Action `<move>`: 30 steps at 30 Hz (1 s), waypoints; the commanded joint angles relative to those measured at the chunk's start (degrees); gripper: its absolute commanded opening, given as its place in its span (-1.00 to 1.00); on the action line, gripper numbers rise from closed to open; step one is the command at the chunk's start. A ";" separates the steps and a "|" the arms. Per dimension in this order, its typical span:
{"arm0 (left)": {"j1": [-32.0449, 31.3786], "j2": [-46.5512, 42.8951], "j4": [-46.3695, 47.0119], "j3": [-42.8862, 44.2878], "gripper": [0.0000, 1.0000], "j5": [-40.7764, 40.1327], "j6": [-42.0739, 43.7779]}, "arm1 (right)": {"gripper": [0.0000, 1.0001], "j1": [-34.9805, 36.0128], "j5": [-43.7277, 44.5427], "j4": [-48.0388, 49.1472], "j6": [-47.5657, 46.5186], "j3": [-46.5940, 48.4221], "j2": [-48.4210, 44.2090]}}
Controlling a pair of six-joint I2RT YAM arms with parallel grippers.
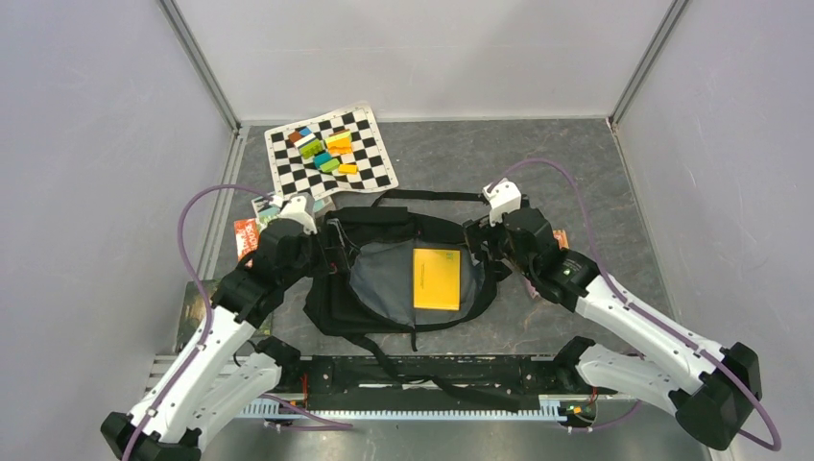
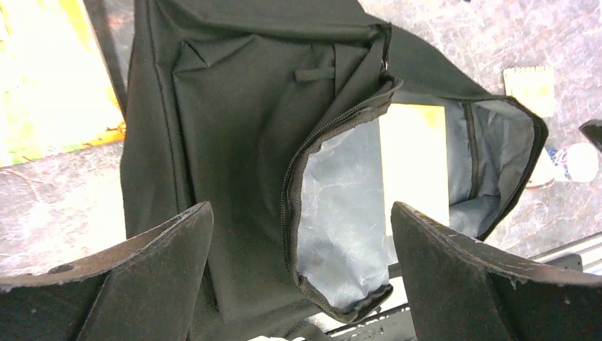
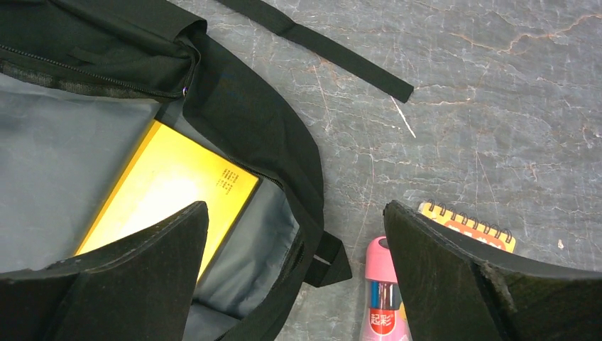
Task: Pack the student bag
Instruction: Pick up the book from the center of the board.
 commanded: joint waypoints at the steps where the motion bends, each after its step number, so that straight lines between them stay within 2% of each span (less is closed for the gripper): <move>1: 0.37 -0.44 -4.59 4.65 0.99 -6.73 2.26 | 0.96 -0.34 -1.79 -0.79 -0.83 1.94 -2.18; 4: 2.97 1.17 -6.62 7.17 0.99 -12.45 2.40 | 0.96 -0.29 -2.50 -1.15 -0.99 1.73 -2.80; 7: 9.49 4.08 -5.37 8.78 0.99 -11.56 4.25 | 0.96 -0.35 -3.14 -1.86 -1.28 1.79 -3.36; 11: 24.37 9.54 -0.94 9.33 0.99 -2.50 7.13 | 0.96 -0.32 -4.99 -1.79 -1.09 1.58 -4.22; 14: 35.19 15.14 3.10 10.73 0.99 0.58 9.71 | 0.96 -0.30 -6.35 -1.46 -1.04 1.36 -4.56; 19: 47.88 26.93 9.58 14.05 0.99 7.93 13.72 | 0.96 -0.30 -8.68 -0.84 -1.07 1.04 -4.48; 25: 52.73 36.25 20.20 13.57 0.99 8.42 15.63 | 0.96 -0.30 -11.68 -0.17 -1.52 0.86 -3.76; 30: 54.52 43.72 22.91 14.30 0.99 9.97 16.98 | 0.96 -0.31 -13.46 -0.55 -1.99 0.78 -3.70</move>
